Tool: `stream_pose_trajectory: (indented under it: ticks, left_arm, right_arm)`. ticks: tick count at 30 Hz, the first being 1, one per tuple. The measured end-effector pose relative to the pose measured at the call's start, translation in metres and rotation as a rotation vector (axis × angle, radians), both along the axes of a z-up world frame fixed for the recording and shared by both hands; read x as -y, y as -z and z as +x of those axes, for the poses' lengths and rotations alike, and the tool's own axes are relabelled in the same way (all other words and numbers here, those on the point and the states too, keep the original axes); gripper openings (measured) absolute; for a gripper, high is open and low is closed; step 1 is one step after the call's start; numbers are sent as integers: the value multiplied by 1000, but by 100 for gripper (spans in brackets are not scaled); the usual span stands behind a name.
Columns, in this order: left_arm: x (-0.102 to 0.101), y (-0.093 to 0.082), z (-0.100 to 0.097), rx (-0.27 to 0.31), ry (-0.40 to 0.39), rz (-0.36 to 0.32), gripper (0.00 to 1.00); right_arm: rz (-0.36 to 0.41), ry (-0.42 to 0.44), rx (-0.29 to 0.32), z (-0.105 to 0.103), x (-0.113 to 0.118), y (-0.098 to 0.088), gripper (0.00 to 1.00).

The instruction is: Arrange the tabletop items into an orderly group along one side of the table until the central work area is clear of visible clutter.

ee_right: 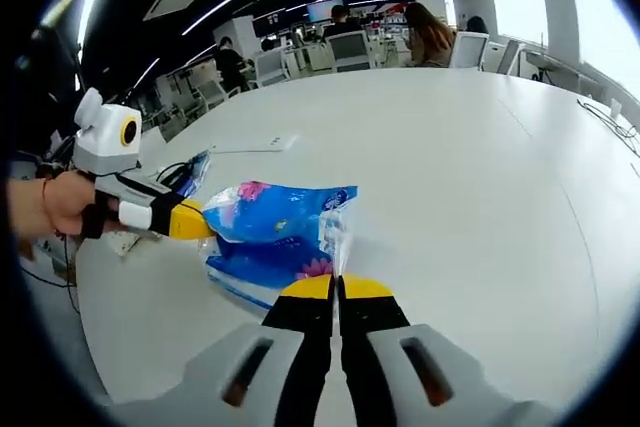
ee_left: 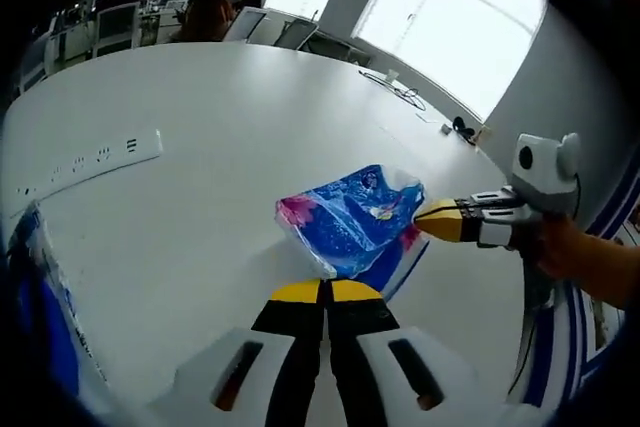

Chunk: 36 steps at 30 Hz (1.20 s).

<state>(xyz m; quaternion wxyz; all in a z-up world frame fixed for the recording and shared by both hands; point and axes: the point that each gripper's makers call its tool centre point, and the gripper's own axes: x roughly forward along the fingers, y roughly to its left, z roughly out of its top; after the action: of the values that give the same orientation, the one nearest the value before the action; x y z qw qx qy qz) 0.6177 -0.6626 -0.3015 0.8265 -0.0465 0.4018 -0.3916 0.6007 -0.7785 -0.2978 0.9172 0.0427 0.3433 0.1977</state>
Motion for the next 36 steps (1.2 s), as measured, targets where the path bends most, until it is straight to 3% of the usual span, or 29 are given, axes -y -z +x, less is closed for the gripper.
stream_pose_trajectory:
  ticks: [20,36]
  left_arm:
    - [0,23,12,-36,-16,17,0]
    - [1,29,16,-48,-25,16,0]
  right_arm:
    - [7,-9,-28,10,1,21,0]
    - [23,2,-40,11,1,29,0]
